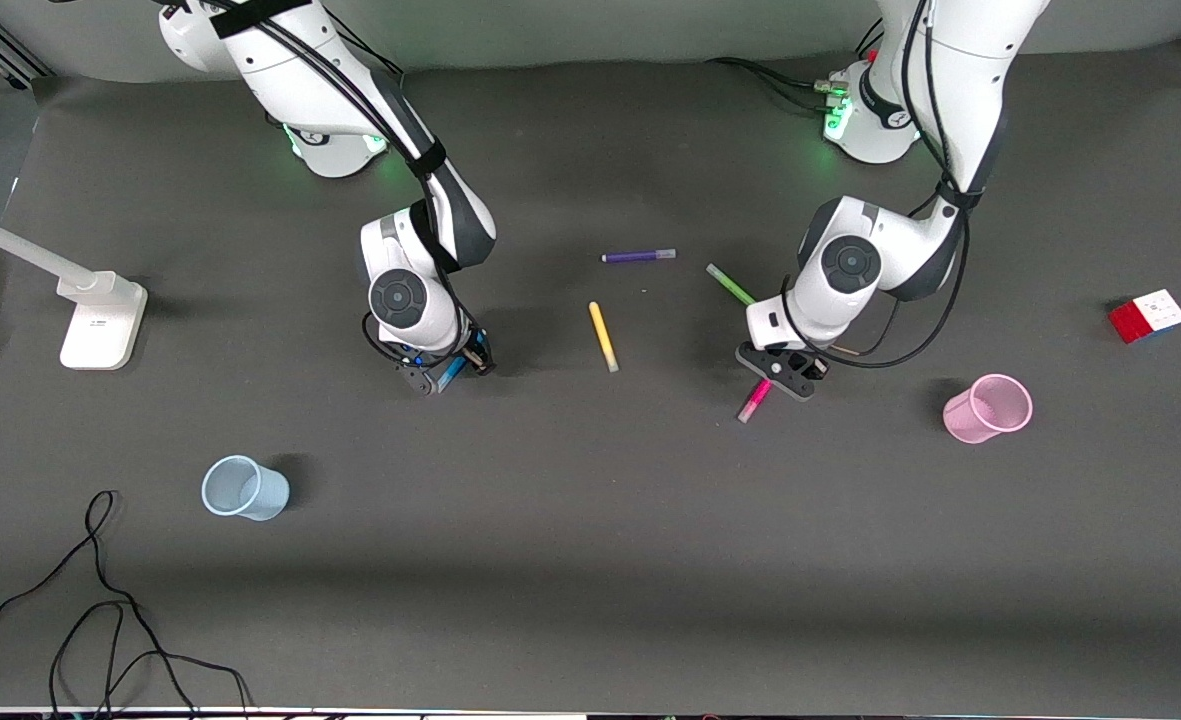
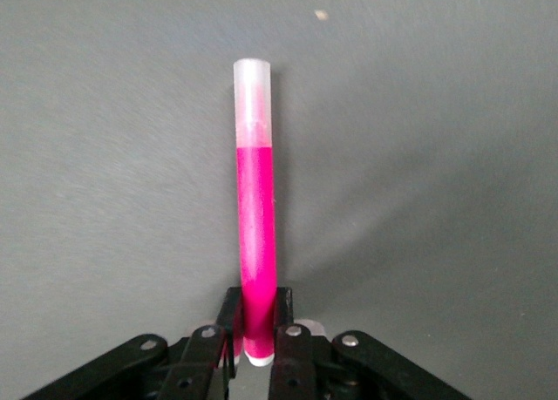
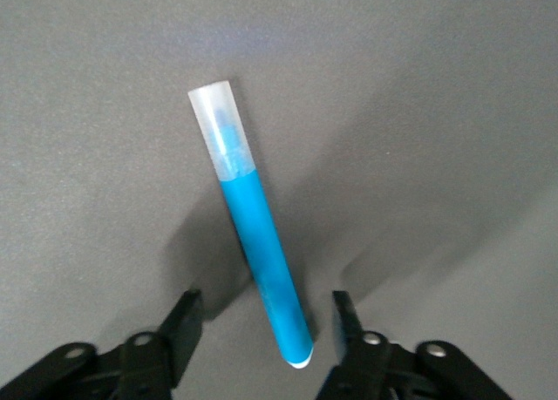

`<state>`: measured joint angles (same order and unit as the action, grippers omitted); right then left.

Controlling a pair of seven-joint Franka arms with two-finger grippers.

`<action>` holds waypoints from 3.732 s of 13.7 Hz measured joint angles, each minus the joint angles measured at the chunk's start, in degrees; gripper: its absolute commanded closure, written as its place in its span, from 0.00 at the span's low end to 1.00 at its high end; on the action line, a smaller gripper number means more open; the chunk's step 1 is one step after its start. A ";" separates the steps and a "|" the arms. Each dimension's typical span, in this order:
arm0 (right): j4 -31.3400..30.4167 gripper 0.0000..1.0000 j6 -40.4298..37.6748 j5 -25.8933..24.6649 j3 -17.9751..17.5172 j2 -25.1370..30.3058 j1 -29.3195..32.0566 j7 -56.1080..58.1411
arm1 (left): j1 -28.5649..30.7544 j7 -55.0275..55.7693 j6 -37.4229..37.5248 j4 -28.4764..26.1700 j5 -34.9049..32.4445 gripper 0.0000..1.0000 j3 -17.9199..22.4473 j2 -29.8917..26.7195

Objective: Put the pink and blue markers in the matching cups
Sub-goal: 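Carry the blue marker to the blue cup while the left gripper carries pink, then lower the blue marker into the blue cup while the left gripper lowers pink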

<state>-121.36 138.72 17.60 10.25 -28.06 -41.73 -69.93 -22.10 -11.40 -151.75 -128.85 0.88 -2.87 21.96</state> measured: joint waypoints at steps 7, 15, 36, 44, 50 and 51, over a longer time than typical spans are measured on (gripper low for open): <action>0.21 1.00 0.84 0.09 0.35 0.07 -0.42 -0.93 | 5.93 6.78 36.86 22.89 0.94 1.00 1.19 -8.45; 20.80 1.00 -28.40 1.35 13.19 7.79 0.77 -0.88 | 23.55 7.81 57.59 33.90 1.73 1.00 1.92 -12.89; 40.44 1.00 -55.69 5.54 13.92 -2.80 24.51 51.74 | 29.92 5.32 83.54 48.63 -3.97 1.00 1.73 11.72; 45.07 1.00 -55.51 10.80 13.53 -12.64 31.42 54.11 | 29.95 5.07 83.67 50.52 -4.45 1.00 1.70 17.20; 48.73 1.00 -55.61 22.58 13.19 -17.23 38.60 54.36 | 29.97 5.06 83.43 53.23 -4.51 1.00 1.70 19.59; 48.94 1.00 -55.61 23.98 13.13 -17.67 38.59 54.35 | 29.97 5.06 83.42 53.72 -4.51 1.00 1.70 20.04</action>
<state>-72.42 83.11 41.57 23.38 -45.73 -3.14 -15.58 7.87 -6.34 -68.33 -75.13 -3.63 -1.17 42.00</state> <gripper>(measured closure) 0.828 0.819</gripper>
